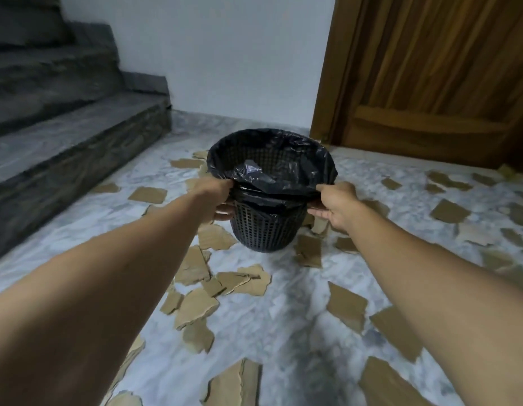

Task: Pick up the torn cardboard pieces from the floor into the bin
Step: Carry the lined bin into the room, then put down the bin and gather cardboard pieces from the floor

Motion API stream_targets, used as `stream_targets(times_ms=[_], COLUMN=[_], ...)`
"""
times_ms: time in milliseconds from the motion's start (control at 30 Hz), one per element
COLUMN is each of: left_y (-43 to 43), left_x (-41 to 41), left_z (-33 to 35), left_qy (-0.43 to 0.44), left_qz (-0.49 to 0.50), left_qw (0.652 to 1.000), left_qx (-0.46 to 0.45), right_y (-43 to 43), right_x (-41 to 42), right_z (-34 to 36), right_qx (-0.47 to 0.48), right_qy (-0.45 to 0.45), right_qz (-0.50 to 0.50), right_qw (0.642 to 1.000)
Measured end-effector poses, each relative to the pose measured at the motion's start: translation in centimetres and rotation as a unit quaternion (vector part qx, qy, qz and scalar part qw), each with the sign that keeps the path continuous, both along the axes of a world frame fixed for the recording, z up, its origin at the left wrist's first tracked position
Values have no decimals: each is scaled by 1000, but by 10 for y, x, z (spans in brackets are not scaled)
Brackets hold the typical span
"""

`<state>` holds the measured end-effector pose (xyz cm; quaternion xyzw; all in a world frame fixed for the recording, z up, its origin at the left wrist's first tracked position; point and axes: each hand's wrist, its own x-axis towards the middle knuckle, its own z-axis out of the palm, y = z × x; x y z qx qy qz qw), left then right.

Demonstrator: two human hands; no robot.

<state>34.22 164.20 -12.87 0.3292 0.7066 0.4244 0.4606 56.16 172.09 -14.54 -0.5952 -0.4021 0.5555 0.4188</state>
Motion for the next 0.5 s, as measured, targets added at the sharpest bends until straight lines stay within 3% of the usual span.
stream_targets(times_ms=[167, 367, 500], left_y=[-30, -72, -114], left_x=[15, 49, 92], left_z=[20, 16, -20], left_qy=[7, 62, 201], left_qz=[-73, -79, -171], left_qw=[997, 995, 965], left_qx=[-24, 16, -5], right_y=[-30, -82, -131], right_x=[-4, 6, 24], right_z=[8, 14, -9], right_qx=[22, 45, 19], right_qy=[22, 9, -17], right_qz=[12, 27, 54], right_qw=[999, 999, 998])
